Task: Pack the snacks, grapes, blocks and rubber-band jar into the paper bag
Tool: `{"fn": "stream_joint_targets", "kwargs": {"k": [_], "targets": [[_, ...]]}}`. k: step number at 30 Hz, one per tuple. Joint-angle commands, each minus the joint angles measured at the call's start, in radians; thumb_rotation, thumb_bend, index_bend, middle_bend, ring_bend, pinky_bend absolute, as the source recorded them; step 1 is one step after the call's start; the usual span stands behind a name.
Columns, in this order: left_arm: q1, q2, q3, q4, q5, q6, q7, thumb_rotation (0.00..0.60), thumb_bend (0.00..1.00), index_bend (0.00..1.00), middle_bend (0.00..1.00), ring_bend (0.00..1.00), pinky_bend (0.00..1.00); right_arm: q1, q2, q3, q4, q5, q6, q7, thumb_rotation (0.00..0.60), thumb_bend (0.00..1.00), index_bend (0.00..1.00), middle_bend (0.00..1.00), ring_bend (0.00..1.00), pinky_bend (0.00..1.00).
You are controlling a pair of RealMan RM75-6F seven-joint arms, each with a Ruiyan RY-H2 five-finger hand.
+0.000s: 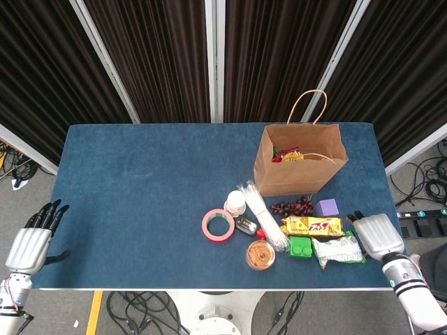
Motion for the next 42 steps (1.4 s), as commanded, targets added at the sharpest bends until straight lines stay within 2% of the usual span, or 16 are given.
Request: {"fn": "stream_joint_targets", "kwargs": {"k": [1,9,13,18,27,35,42], "targets": [[0.004,-0.009,-0.001,0.011,0.002,0.010,-0.008,0.600,0.11,0.12,0.13,0.02,0.21,-0.092,-0.072,-0.021,0.126,-0.109,0.051,0.107,0.600,0.00,0.22,0.22,0.75,0.85],[0.006,-0.029,-0.005,0.051,0.017,0.034,-0.012,0.600,0.11,0.12,0.13,0.02,0.21,-0.187,-0.186,-0.025,0.294,-0.239,0.085,0.260,0.600,0.00,0.20,0.17,0.75,0.85],[0.007,-0.027,-0.006,0.054,0.016,0.037,-0.014,0.600,0.11,0.12,0.13,0.02,0.21,-0.213,-0.212,-0.023,0.329,-0.256,0.087,0.260,0.600,0.00,0.20,0.16,0.75,0.85],[0.009,-0.033,-0.010,0.067,0.024,0.054,0.002,0.600,0.11,0.12,0.13,0.02,0.21,-0.230,-0.245,0.006,0.372,-0.281,0.100,0.272,0.600,0.00,0.20,0.16,0.75,0.85],[0.005,-0.042,-0.020,0.083,0.036,0.078,0.009,0.600,0.11,0.12,0.13,0.02,0.21,-0.234,-0.318,0.050,0.454,-0.276,0.051,0.307,0.600,0.00,0.20,0.19,0.75,0.85],[0.005,-0.041,-0.022,0.090,0.034,0.080,0.002,0.600,0.11,0.12,0.13,0.02,0.21,-0.248,-0.360,0.065,0.512,-0.293,0.034,0.347,0.600,0.00,0.22,0.23,0.76,0.85],[0.006,-0.049,-0.020,0.099,0.033,0.081,-0.011,0.600,0.11,0.12,0.13,0.02,0.21,-0.276,-0.388,0.079,0.540,-0.331,0.080,0.375,0.600,0.00,0.32,0.34,0.78,0.85]]}}
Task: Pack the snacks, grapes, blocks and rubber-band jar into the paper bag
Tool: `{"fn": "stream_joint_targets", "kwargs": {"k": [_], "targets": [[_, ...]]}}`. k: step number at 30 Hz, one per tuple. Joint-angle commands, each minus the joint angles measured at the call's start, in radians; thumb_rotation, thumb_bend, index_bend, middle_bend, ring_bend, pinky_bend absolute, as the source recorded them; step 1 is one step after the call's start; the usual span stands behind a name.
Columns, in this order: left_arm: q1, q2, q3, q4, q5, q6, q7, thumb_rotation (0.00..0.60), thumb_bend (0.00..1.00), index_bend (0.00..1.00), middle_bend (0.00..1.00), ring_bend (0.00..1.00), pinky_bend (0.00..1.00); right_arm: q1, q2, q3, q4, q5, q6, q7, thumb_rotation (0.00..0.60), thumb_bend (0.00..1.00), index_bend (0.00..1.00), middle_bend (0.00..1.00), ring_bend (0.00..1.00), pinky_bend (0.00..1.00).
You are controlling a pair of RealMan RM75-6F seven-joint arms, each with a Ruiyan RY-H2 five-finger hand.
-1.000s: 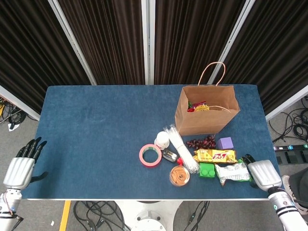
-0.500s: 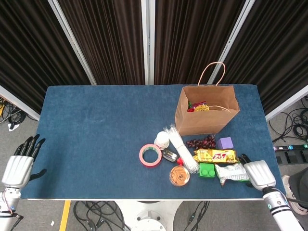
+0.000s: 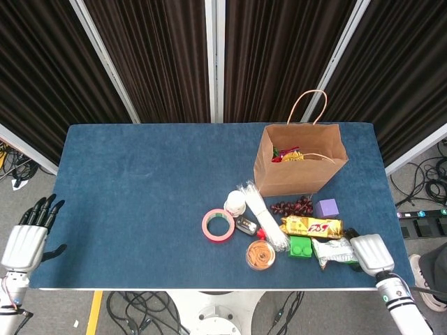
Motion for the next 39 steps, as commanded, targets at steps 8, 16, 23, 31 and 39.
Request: {"fn": "stream_joint_targets", "kwargs": {"k": [8,16,23,31,39], "targets": [[0.001,-0.004,0.000,0.006,0.001,0.004,-0.012,0.600,0.11,0.12,0.13,0.02,0.21,-0.034,-0.020,0.018,0.025,-0.028,0.042,0.019,0.600,0.00,0.40,0.42,0.79,0.85],[0.002,-0.005,0.001,0.010,-0.001,0.004,-0.017,0.600,0.11,0.12,0.13,0.02,0.21,-0.038,-0.039,0.041,0.037,-0.016,0.028,0.011,0.600,0.04,0.50,0.46,0.79,0.85],[0.002,-0.006,0.000,0.009,0.001,0.006,-0.025,0.600,0.11,0.12,0.13,0.02,0.21,-0.053,-0.043,0.058,0.036,-0.027,0.063,0.004,0.600,0.11,0.64,0.55,0.82,0.85],[0.000,0.002,-0.003,-0.006,0.001,0.008,-0.025,0.600,0.11,0.12,0.13,0.02,0.21,-0.072,0.021,0.070,-0.036,-0.069,0.131,0.010,0.600,0.13,0.68,0.58,0.82,0.85],[-0.002,0.010,-0.004,-0.021,0.004,0.011,-0.025,0.600,0.11,0.12,0.13,0.02,0.21,-0.059,0.201,0.140,-0.323,-0.159,0.258,-0.063,0.600,0.13,0.68,0.58,0.82,0.85]]}}
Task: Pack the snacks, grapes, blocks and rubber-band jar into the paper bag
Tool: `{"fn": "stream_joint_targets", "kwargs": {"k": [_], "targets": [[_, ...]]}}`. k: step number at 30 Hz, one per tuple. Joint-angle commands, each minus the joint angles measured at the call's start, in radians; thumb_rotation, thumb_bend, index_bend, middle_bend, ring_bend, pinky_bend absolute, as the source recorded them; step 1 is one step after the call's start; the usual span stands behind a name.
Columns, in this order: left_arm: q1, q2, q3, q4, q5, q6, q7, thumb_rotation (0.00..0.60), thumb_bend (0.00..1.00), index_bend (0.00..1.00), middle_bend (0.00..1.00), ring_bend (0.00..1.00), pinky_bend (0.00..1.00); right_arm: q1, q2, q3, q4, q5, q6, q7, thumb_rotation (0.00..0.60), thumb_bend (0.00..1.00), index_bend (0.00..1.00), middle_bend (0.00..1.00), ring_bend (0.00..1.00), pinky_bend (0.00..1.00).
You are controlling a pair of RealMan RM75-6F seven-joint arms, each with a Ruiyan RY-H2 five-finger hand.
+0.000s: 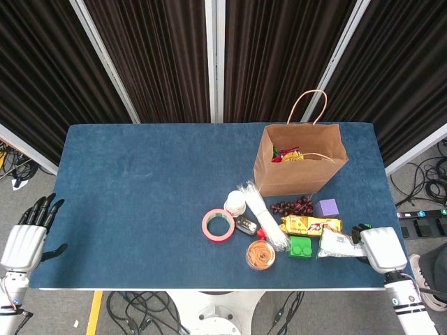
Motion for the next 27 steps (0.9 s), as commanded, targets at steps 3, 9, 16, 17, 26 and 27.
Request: {"fn": "stream_joint_targets", "kwargs": {"k": [3,9,16,17,26,27], "targets": [[0.000,0.001,0.002,-0.003,0.000,-0.003,-0.005,0.600,0.11,0.12,0.13,0.02,0.21,0.041,0.162,0.107,-0.285,-0.039,0.075,-0.109,0.600,0.14,0.68,0.58,0.82,0.85],[0.005,-0.001,0.003,0.005,-0.006,-0.003,-0.016,0.600,0.11,0.12,0.13,0.02,0.21,0.155,0.202,0.270,-0.430,0.091,0.023,-0.238,0.600,0.16,0.68,0.58,0.82,0.85],[0.006,0.001,0.003,0.012,-0.011,-0.005,-0.023,0.600,0.11,0.12,0.13,0.02,0.21,0.327,0.142,0.448,-0.443,0.304,-0.038,-0.328,0.600,0.16,0.68,0.58,0.82,0.85],[0.007,0.001,0.003,0.014,-0.011,-0.006,-0.024,0.600,0.11,0.12,0.13,0.02,0.21,0.348,0.131,0.467,-0.437,0.329,-0.041,-0.342,0.600,0.16,0.68,0.58,0.82,0.85],[0.001,0.003,-0.001,0.022,-0.021,-0.022,-0.033,0.600,0.11,0.12,0.13,0.02,0.21,0.521,0.056,0.596,-0.360,0.538,-0.033,-0.455,0.600,0.17,0.68,0.58,0.82,0.85],[0.000,0.004,-0.002,0.021,-0.022,-0.023,-0.035,0.600,0.11,0.12,0.13,0.02,0.21,0.536,0.053,0.607,-0.349,0.556,-0.028,-0.463,0.600,0.17,0.68,0.58,0.82,0.85]]}}
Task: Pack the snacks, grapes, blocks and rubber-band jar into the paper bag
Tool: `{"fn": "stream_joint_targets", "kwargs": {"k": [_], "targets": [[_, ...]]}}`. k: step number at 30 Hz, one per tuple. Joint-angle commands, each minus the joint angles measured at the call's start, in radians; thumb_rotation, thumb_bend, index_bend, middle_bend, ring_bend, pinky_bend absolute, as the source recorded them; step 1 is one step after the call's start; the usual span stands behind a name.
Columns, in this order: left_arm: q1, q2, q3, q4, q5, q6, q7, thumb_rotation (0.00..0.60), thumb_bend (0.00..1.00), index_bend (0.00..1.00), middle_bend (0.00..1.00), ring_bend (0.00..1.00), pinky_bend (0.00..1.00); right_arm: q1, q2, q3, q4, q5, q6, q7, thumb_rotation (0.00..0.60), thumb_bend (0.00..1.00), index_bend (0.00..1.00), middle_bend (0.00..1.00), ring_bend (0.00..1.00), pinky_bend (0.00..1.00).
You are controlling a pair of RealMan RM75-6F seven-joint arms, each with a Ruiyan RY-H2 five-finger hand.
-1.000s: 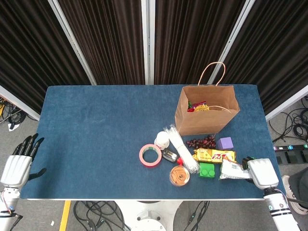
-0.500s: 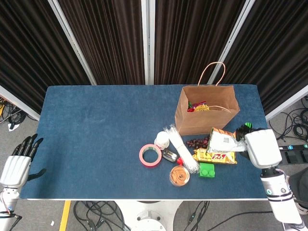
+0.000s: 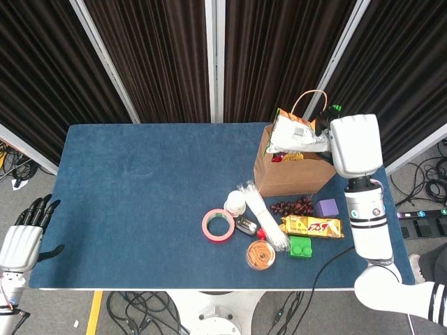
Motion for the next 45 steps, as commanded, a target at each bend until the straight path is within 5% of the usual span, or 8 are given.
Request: {"fn": "stream_joint_targets", "kwargs": {"k": [1,7,26,33,38,45], "targets": [[-0.003,0.002,-0.003,-0.001,-0.002,-0.003,-0.002,0.600,0.11,0.12,0.13,0.02,0.21,0.052,-0.023,0.041,0.042,0.068,0.014,-0.040,0.600,0.17,0.68,0.58,0.82,0.85],[-0.007,0.003,-0.003,-0.001,-0.003,-0.011,0.000,0.600,0.11,0.12,0.13,0.02,0.21,0.084,-0.033,0.046,0.117,0.130,0.036,-0.056,0.600,0.18,0.68,0.58,0.82,0.85],[-0.008,-0.002,0.002,0.000,-0.007,-0.021,0.017,0.600,0.11,0.12,0.13,0.02,0.21,0.099,-0.148,-0.145,0.408,0.127,-0.088,0.000,0.600,0.18,0.69,0.58,0.82,0.85],[-0.010,-0.009,0.004,0.007,-0.008,-0.027,0.017,0.600,0.11,0.12,0.13,0.02,0.21,0.110,-0.122,-0.164,0.365,0.159,-0.142,-0.018,0.600,0.16,0.61,0.52,0.82,0.85],[-0.009,-0.011,0.004,0.009,-0.007,-0.025,0.014,0.600,0.11,0.12,0.13,0.02,0.21,0.120,-0.096,-0.164,0.323,0.154,-0.149,-0.026,0.600,0.01,0.50,0.44,0.81,0.85],[-0.010,-0.010,0.004,0.009,-0.005,-0.022,0.010,0.600,0.11,0.12,0.13,0.02,0.21,0.142,-0.057,-0.179,0.269,0.209,-0.171,-0.089,0.600,0.00,0.39,0.36,0.81,0.85]]}}
